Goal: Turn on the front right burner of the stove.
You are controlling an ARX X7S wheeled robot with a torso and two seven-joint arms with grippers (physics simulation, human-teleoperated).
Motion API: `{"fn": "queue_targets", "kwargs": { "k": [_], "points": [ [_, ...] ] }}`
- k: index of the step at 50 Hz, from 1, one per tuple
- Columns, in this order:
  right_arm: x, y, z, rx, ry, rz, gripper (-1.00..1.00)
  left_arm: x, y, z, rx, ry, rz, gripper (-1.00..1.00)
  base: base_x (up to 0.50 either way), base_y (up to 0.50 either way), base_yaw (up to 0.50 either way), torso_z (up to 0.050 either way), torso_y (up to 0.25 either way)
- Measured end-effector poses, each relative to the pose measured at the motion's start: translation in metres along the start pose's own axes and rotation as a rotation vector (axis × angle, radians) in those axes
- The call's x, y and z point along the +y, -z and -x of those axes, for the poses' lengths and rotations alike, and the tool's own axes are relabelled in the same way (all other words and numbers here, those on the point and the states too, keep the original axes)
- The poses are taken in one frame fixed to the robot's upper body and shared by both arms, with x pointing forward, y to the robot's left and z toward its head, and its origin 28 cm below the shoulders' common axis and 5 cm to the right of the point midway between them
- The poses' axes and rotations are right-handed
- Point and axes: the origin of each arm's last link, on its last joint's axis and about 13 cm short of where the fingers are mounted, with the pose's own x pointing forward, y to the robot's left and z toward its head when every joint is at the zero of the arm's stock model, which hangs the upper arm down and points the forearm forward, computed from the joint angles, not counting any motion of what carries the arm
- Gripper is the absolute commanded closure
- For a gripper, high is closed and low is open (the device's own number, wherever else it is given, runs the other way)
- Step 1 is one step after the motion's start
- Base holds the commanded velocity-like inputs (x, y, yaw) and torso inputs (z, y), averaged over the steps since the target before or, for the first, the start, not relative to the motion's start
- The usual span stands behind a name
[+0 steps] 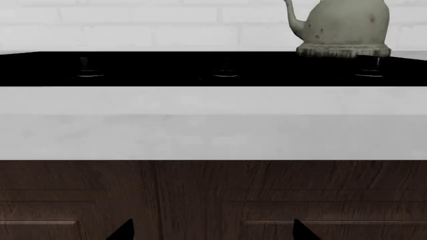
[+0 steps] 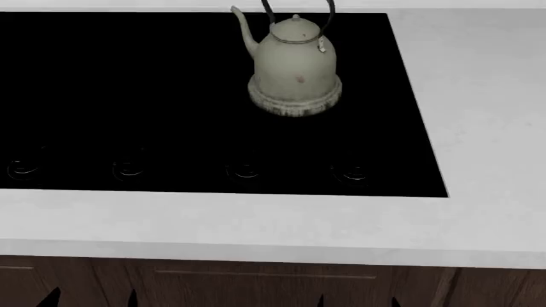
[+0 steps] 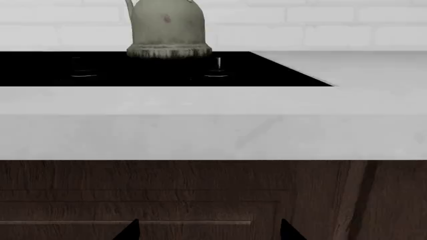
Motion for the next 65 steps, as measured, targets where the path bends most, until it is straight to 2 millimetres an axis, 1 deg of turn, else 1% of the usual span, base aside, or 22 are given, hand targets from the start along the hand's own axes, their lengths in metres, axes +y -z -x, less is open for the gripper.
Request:
{"fn": "queue_targets", "kwargs": {
  "k": [1,17,37,41,46,53,57,65],
  "points": [
    [0.003,0.001,-0.003,0.014,-0.02,-0.005,-1.0,-0.001,-0.001,0.003,-0.014,0.011,-0.009,-1.0,0.0,0.0,0.0,0.0,0.0],
    [0.002,0.0,0.0,-0.008,-0.009,0.004,-1.0,-0.001,-0.002,0.003,-0.027,0.007,-0.014,-1.0,0.0,0.0,0.0,0.001,0.0],
    [0.002,0.0,0.001,-0.015,-0.007,0.028,-1.0,-0.003,-0.005,0.007,-0.071,0.087,-0.022,-1.0,0.0,0.0,0.0,0.049,0.0],
    [0.002,-0.002,0.002,-0.024,-0.006,0.032,-1.0,-0.003,-0.006,0.008,-0.08,0.078,-0.019,-1.0,0.0,0.0,0.0,0.0,0.0],
    [0.002,-0.01,0.003,-0.04,-0.006,0.035,-1.0,-0.002,-0.008,0.01,-0.093,0.067,-0.018,-1.0,0.0,0.0,0.0,0.0,0.0],
    [0.002,-0.026,0.004,-0.07,-0.009,0.046,-1.0,-0.002,-0.015,0.011,-0.109,0.06,-0.023,-1.0,0.0,0.0,0.0,0.0,0.0],
    [0.001,-0.036,0.005,-0.092,-0.008,0.053,-1.0,-0.002,-0.024,0.012,-0.123,0.054,-0.018,-1.0,0.0,0.0,0.0,0.0,0.0],
    [-0.001,-0.056,0.008,-0.132,-0.007,0.065,-1.0,-0.005,-0.05,0.015,-0.175,0.051,-0.01,-1.0,0.0,0.0,0.0,0.0,0.0]
  ]
}}
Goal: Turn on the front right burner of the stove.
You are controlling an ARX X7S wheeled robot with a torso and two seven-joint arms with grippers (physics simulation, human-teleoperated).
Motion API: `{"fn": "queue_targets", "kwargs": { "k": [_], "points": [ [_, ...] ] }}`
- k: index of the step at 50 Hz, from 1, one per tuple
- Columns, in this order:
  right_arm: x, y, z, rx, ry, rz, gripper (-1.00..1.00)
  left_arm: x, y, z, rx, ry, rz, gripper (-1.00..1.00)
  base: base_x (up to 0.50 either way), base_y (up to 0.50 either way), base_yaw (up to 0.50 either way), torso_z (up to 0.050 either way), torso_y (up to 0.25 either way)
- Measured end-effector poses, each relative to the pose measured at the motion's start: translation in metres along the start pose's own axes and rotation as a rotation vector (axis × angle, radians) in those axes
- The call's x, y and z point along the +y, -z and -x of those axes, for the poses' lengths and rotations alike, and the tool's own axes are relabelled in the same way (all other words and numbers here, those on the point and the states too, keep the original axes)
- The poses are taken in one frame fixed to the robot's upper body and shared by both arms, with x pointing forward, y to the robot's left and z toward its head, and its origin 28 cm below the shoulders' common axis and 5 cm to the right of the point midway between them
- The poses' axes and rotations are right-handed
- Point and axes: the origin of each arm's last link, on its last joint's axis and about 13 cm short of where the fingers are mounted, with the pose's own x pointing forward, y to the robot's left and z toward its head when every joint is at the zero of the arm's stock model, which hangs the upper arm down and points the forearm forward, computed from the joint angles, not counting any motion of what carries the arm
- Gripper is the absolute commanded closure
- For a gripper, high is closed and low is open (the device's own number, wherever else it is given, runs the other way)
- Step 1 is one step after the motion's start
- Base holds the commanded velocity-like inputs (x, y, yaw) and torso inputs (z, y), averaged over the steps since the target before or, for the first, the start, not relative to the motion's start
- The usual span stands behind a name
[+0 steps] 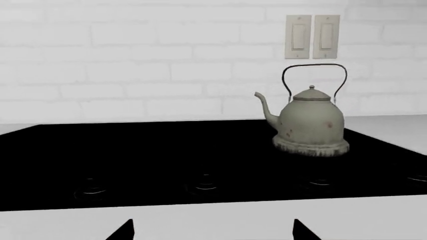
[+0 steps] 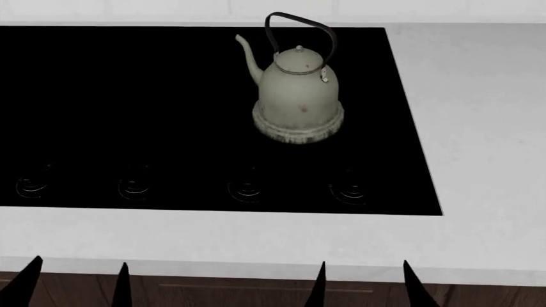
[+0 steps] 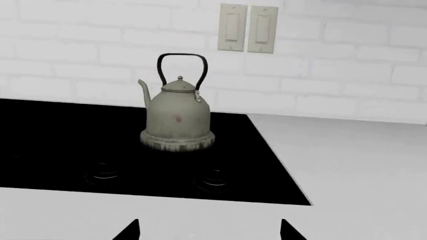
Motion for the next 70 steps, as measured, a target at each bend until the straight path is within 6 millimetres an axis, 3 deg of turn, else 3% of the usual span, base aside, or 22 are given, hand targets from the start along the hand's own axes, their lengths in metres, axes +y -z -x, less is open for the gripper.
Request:
{"fn": "queue_targets", "kwargs": {
  "k": [14,26,42,70],
  "points": [
    [0.0,-0.031,0.003,-0.064,-0.02,0.008,-1.0,-0.005,-0.044,0.002,-0.101,0.024,-0.007,-1.0,0.0,0.0,0.0,0.0,0.0],
    [0.0,-0.059,0.005,-0.131,-0.04,-0.018,-1.0,-0.005,-0.067,0.004,-0.162,0.024,-0.024,-1.0,0.18,0.0,0.0,0.0,0.0],
    [0.002,-0.073,0.009,-0.162,-0.059,-0.028,-1.0,-0.003,-0.073,0.003,-0.188,0.008,-0.048,-1.0,0.37,0.0,0.0,0.0,0.0],
    [0.0,-0.079,0.012,-0.131,-0.033,-0.013,-1.0,-0.003,-0.071,0.002,-0.187,0.013,-0.043,-1.0,0.05,0.02,0.0,0.0,0.0]
  ]
}}
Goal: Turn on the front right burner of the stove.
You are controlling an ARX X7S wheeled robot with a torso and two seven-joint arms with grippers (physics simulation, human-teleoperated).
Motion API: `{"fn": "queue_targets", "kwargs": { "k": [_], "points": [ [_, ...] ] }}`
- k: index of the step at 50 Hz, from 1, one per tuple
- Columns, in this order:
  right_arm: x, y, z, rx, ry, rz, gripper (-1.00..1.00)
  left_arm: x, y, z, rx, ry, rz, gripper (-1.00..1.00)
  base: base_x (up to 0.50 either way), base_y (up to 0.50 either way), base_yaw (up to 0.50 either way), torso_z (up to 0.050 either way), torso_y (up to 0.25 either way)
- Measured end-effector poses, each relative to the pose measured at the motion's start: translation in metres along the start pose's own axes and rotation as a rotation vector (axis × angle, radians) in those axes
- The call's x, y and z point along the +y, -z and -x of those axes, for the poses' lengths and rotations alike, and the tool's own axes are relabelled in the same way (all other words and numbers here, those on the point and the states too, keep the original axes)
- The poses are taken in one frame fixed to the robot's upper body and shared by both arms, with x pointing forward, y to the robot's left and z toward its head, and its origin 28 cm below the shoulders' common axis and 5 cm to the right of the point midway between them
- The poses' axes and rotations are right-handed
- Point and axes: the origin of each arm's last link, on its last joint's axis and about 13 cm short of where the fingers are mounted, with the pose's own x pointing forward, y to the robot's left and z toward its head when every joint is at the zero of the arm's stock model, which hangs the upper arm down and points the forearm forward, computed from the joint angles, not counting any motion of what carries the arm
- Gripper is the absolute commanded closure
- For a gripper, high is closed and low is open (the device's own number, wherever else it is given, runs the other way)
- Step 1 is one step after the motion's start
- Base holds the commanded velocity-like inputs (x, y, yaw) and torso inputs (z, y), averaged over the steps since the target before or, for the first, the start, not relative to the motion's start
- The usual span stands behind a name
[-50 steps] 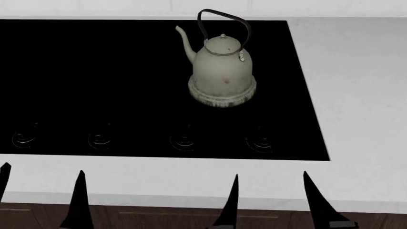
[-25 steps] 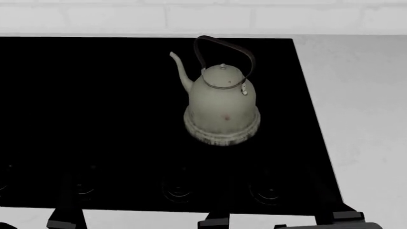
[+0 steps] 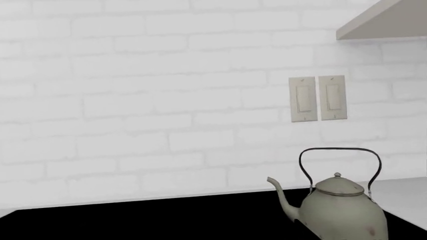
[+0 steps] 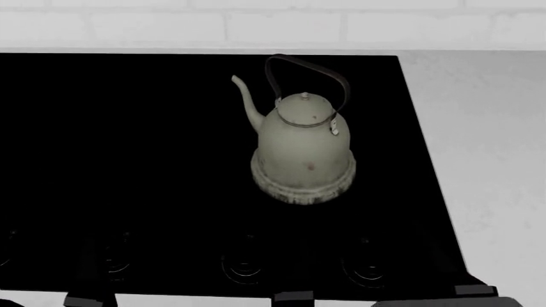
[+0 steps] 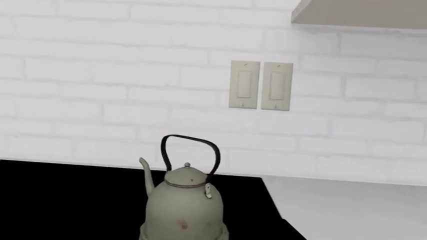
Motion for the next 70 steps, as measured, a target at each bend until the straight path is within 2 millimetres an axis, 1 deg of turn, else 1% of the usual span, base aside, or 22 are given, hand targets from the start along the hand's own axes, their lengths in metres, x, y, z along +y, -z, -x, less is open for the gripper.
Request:
{"fn": "queue_targets", "kwargs": {
  "k": [6,17,28,35,52,64,70],
  "points": [
    [-0.006,-0.005,0.0,0.065,0.033,-0.026,-1.0,0.001,0.003,0.0,0.006,-0.002,0.002,-1.0,0.0,0.0,0.0,0.0,0.0],
    [-0.019,-0.013,0.002,0.24,0.103,-0.075,-1.0,0.002,0.008,0.001,0.017,-0.012,-0.001,-1.0,0.0,0.0,0.0,0.0,0.0],
    [-0.026,-0.013,0.006,0.398,0.097,-0.033,-1.0,0.002,0.011,-0.001,0.024,-0.012,-0.005,-1.0,0.0,0.0,0.0,0.0,0.0],
    [-0.028,-0.012,-0.003,0.473,0.084,-0.031,-1.0,-0.001,0.014,-0.001,0.031,-0.001,-0.008,-1.0,0.0,0.0,0.0,0.0,0.0],
    [-0.025,-0.012,-0.035,0.591,0.029,-0.036,-1.0,-0.004,0.017,0.0,0.043,0.018,-0.014,-1.0,0.0,0.0,0.0,0.0,0.0],
    [-0.024,-0.012,-0.044,0.627,0.016,-0.019,-1.0,-0.004,0.017,-0.001,0.045,0.019,-0.014,-1.0,0.0,0.0,0.0,0.0,0.0],
    [-0.023,-0.018,-0.049,0.651,0.009,-0.033,-1.0,-0.003,0.017,-0.001,0.042,0.007,-0.01,-1.0,0.0,0.0,0.0,0.0,0.0]
  ]
}}
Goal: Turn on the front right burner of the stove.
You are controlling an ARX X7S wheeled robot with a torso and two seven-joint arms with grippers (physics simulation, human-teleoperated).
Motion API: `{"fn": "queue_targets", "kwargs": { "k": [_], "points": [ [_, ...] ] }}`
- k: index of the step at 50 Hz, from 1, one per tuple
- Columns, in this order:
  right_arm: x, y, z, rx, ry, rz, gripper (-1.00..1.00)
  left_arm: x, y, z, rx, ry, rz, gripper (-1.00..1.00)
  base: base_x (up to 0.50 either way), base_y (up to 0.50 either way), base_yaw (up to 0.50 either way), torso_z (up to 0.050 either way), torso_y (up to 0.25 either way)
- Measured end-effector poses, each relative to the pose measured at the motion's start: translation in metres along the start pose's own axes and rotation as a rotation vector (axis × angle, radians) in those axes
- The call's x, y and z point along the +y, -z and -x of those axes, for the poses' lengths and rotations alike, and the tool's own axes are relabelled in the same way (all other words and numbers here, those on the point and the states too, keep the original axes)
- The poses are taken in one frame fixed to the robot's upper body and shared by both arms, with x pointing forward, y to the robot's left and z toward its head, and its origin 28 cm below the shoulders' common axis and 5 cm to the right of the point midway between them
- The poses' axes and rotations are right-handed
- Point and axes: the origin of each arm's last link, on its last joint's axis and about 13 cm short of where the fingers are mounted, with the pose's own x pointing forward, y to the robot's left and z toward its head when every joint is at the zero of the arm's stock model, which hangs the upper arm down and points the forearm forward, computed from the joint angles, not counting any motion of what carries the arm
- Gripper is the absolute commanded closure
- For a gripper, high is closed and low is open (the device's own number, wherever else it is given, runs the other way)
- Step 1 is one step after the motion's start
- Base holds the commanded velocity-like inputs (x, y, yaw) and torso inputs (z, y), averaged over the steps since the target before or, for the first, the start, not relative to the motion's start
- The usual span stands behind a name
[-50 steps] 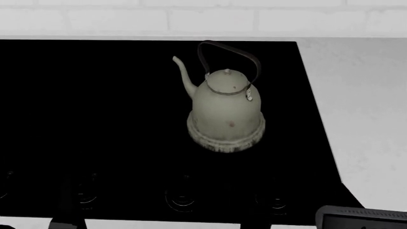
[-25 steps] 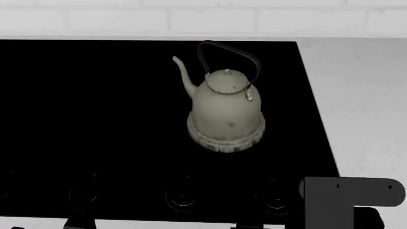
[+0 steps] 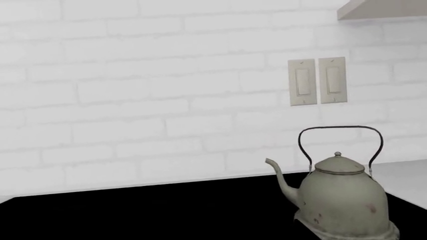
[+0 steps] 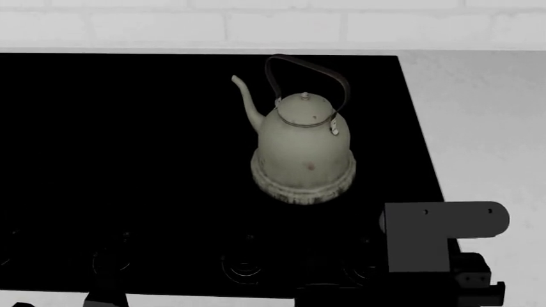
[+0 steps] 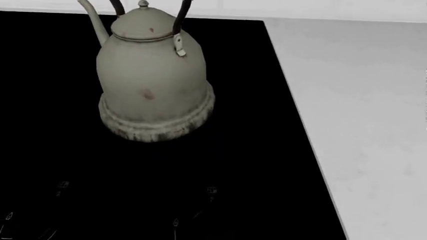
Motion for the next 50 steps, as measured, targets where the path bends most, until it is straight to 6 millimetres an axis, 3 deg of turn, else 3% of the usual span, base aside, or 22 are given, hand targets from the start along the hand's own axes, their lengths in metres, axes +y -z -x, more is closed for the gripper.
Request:
{"fn": "queue_targets", "kwargs": {
  "k": [17,30,50],
  "points": [
    [0.007,-0.02,0.019,0.152,-0.013,0.035,-1.0,0.0,0.003,-0.001,0.025,-0.004,-0.008,-1.0,0.0,0.0,0.0,0.0,0.0],
    [-0.001,-0.017,0.032,0.334,0.026,0.056,-1.0,-0.001,0.003,-0.001,0.034,-0.001,-0.017,-1.0,0.0,0.0,0.0,0.0,0.0],
    [-0.01,-0.028,0.007,0.389,0.026,-0.01,-1.0,-0.002,0.005,-0.002,0.044,0.006,-0.033,-1.0,0.0,0.0,0.0,0.0,0.0]
  ]
}}
